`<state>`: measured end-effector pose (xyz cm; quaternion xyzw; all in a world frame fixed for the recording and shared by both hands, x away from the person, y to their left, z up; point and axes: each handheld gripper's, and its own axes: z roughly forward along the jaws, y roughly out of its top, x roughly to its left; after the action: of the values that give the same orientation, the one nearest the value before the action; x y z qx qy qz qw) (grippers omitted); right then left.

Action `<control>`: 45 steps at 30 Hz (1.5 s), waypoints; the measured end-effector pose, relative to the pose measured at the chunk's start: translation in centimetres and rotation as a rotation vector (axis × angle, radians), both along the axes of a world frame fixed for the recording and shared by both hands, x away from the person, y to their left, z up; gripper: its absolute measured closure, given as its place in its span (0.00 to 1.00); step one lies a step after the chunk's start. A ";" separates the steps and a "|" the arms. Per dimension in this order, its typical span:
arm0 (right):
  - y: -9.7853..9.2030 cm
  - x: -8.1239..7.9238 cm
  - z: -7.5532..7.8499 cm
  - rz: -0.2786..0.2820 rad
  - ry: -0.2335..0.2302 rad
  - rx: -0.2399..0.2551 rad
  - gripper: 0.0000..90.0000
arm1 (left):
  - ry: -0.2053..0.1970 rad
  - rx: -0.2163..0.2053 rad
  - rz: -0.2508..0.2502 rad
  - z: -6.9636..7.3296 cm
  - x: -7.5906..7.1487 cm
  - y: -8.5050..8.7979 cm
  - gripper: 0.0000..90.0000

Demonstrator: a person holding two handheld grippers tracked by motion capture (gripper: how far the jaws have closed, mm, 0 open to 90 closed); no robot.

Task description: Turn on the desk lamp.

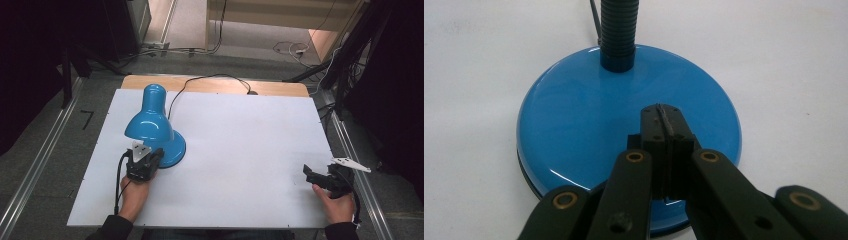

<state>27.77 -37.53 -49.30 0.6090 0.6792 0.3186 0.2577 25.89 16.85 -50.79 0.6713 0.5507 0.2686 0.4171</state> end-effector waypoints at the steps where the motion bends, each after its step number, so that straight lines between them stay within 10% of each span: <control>1: 0.0 0.0 0.0 -0.001 0.000 0.000 0.00 | -0.002 0.004 0.001 0.0 0.0 0.0 1.00; 45: 0.0 0.0 0.0 -0.001 0.002 -0.003 0.00 | -0.002 0.003 0.009 -0.1 -0.1 -0.1 1.00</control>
<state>27.77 -37.53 -49.34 0.6092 0.6797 0.3170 0.2579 25.77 16.73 -50.89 0.6690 0.5529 0.2721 0.4156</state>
